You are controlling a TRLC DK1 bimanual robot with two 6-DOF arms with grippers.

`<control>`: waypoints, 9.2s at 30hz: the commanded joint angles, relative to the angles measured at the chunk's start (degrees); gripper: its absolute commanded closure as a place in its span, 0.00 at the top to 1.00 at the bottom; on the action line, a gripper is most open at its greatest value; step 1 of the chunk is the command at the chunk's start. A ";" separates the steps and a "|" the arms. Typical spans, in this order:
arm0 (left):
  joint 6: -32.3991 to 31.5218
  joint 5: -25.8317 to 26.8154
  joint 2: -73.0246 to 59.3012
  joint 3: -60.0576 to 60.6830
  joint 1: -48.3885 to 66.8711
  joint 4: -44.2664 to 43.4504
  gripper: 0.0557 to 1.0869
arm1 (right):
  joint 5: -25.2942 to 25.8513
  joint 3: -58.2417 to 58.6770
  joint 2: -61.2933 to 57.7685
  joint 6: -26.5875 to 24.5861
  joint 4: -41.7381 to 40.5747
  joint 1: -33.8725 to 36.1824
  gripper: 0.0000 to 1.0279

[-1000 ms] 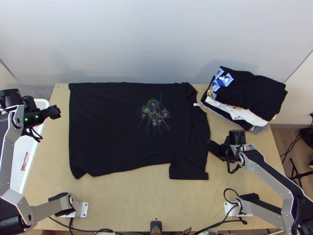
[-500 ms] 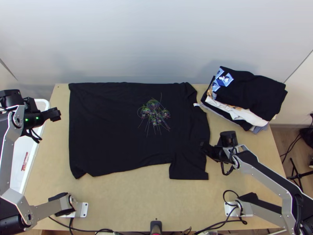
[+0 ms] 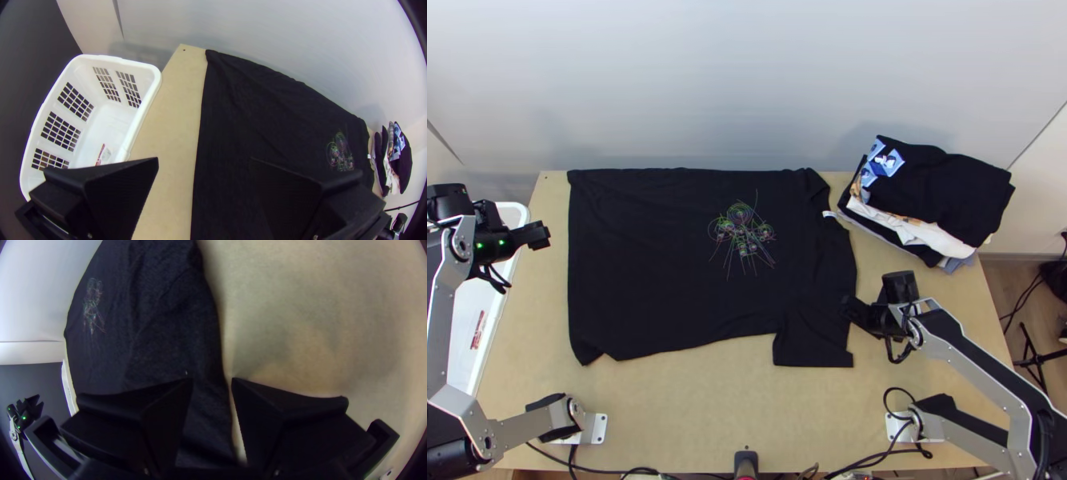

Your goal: Fold the t-shirt

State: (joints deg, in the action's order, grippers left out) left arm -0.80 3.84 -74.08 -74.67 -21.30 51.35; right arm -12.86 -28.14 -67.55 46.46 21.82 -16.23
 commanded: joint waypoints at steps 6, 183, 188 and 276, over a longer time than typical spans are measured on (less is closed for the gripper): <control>0.01 0.03 -0.01 -0.03 0.21 0.41 0.95 | 0.03 0.54 2.42 -0.05 3.22 -2.84 0.42; -27.42 12.07 27.41 -16.20 2.49 -0.73 0.03 | 11.63 -49.64 28.35 -11.92 -2.14 5.51 0.03; -25.92 15.59 32.34 4.54 2.05 -1.26 0.03 | 8.20 -34.70 28.35 -10.60 -2.93 5.15 0.03; -9.31 4.60 -59.42 -52.42 5.74 5.60 0.04 | 13.65 -100.00 -59.45 -13.50 32.32 3.66 0.03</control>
State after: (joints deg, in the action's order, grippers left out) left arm -12.47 8.29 -134.63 -126.06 -15.79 48.77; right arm 0.84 -127.09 -127.72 32.80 50.24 -12.27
